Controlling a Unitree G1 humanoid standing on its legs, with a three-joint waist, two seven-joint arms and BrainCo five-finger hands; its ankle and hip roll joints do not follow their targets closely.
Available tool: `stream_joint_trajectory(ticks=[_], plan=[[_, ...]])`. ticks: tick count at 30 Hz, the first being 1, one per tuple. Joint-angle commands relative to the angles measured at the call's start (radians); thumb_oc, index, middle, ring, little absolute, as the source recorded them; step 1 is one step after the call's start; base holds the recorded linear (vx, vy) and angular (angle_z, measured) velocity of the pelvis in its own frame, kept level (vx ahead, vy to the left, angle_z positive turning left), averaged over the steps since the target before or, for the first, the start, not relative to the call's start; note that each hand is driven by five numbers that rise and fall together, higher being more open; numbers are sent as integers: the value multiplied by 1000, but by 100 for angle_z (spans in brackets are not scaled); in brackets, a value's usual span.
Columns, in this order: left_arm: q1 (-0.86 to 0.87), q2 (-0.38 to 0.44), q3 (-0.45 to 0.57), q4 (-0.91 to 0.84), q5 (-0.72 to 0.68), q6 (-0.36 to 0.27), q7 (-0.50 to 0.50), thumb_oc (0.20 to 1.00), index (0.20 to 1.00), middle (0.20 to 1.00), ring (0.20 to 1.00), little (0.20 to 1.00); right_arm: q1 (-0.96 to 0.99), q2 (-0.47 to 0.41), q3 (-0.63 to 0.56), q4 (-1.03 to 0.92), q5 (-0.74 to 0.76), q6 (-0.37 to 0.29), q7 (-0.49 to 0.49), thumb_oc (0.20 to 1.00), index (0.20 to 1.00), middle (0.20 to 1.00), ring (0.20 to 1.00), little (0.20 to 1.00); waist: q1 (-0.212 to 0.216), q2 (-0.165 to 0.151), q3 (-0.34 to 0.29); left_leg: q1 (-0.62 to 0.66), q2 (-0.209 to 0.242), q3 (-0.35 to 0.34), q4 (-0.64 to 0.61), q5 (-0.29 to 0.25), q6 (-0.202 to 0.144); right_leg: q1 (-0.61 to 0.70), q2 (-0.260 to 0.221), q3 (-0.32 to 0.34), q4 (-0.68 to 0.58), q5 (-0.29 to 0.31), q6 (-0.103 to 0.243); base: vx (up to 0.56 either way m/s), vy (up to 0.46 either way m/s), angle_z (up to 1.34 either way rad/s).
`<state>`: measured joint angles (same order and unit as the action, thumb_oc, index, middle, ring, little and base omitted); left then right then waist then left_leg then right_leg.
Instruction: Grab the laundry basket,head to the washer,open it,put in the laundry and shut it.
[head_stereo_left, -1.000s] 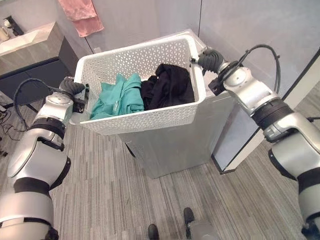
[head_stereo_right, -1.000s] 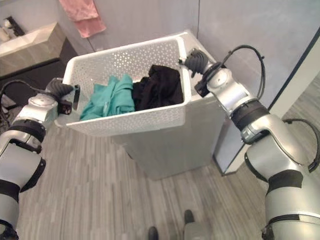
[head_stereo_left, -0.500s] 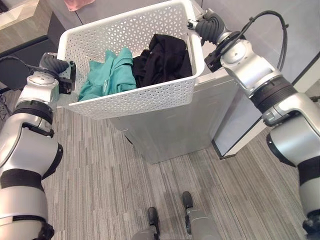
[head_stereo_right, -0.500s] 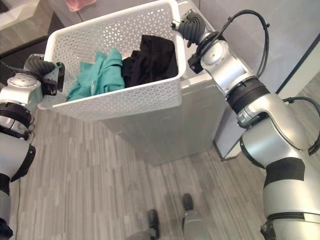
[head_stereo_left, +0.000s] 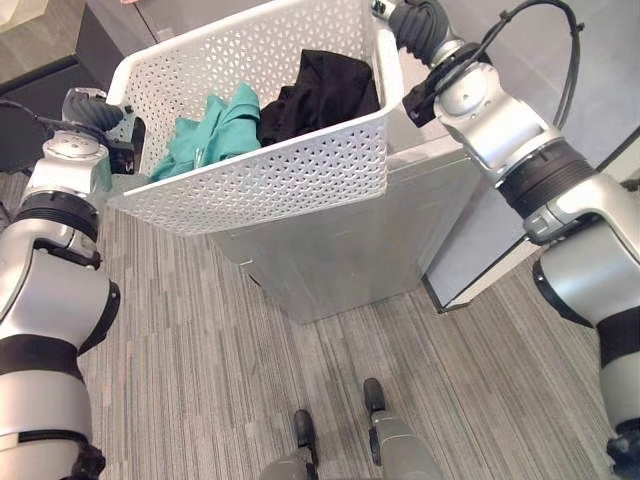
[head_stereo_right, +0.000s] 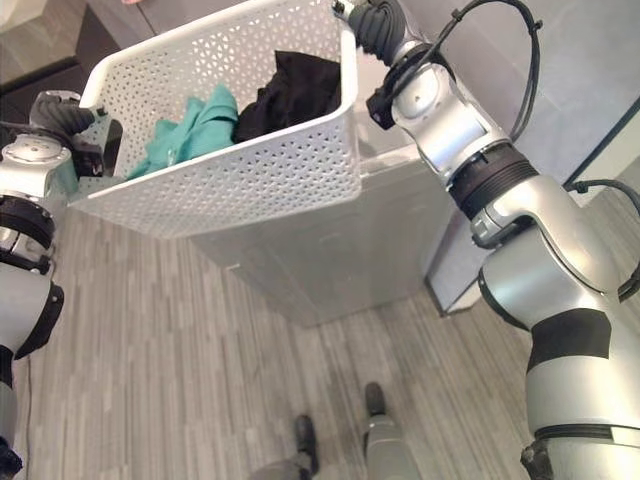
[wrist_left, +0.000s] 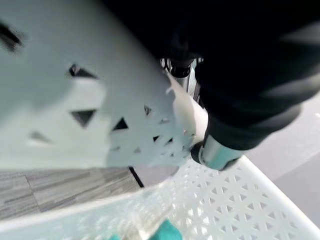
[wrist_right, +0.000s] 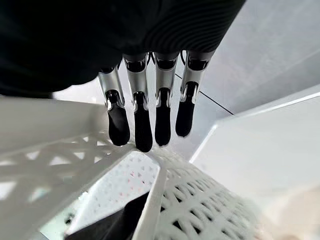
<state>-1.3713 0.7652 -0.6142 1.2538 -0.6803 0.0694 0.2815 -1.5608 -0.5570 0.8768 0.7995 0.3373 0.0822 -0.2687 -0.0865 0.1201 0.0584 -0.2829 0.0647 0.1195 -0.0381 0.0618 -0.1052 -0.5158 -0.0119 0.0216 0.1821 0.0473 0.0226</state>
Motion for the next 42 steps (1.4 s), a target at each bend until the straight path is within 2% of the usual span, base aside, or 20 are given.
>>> stream_joint_trajectory(ticks=[1,5,10,13,20,25,34,42], plan=[[-116,-282,77,-25,-43,-170,98,1000,1000,1000,1000,1000,-202,92,85,94,-123,-53,-30,1000,1000,1000,1000,1000,-57,-46,96,50,19,-39,-49,158,-93,178,-15,14,-269,101,44,-15,-35,-2],[-100,-338,96,-47,-26,-177,119,1000,1000,1000,1000,1000,-244,91,136,157,-270,-29,-49,1000,1000,1000,1000,1000,-55,-38,103,50,19,-34,-49,166,-95,178,-15,17,-269,98,44,0,0,0],[-99,-366,109,-52,-25,-179,129,1000,1000,1000,1000,1000,-267,92,172,219,-336,-11,-44,1000,1000,1000,1000,1000,-56,-33,104,61,19,-31,-49,174,-99,184,-15,25,-269,97,42,0,0,0],[-100,-380,125,-43,-24,-173,130,1000,1000,1000,1000,1000,-295,80,217,288,-439,10,-38,1000,1000,1000,1000,1000,-57,-26,98,80,24,-24,-49,178,-101,202,-11,30,-269,93,39,17,-11,-11],[-88,-399,139,-56,-17,-172,125,1000,1000,1000,1000,1000,-336,-4,210,317,-536,11,-108,1000,1000,1000,1000,1000,-50,-11,80,102,19,-29,-49,188,-103,223,-15,28,-269,81,42,7,-1,-6],[-88,-407,162,-63,-9,-163,128,1000,1000,1000,1000,1000,-379,-98,193,238,-611,13,-184,1000,1000,1000,1000,1000,-54,0,60,121,19,-25,-49,192,-103,240,-16,28,-269,77,48,0,0,0],[-88,-419,178,-61,21,-137,131,1000,1000,1000,1000,1000,-388,-149,157,147,-633,20,-234,1000,1000,1000,1000,1000,-67,-16,17,170,18,-11,-49,174,-92,281,-15,28,-269,76,57,7,-2,-10],[-98,-401,185,-67,54,-133,151,1000,1000,1000,1000,1000,-376,-143,143,133,-638,14,-237,1000,1000,1000,1000,1000,-67,-46,-28,219,17,39,-49,124,-69,306,-8,44,-269,86,78,-4,7,-9]])
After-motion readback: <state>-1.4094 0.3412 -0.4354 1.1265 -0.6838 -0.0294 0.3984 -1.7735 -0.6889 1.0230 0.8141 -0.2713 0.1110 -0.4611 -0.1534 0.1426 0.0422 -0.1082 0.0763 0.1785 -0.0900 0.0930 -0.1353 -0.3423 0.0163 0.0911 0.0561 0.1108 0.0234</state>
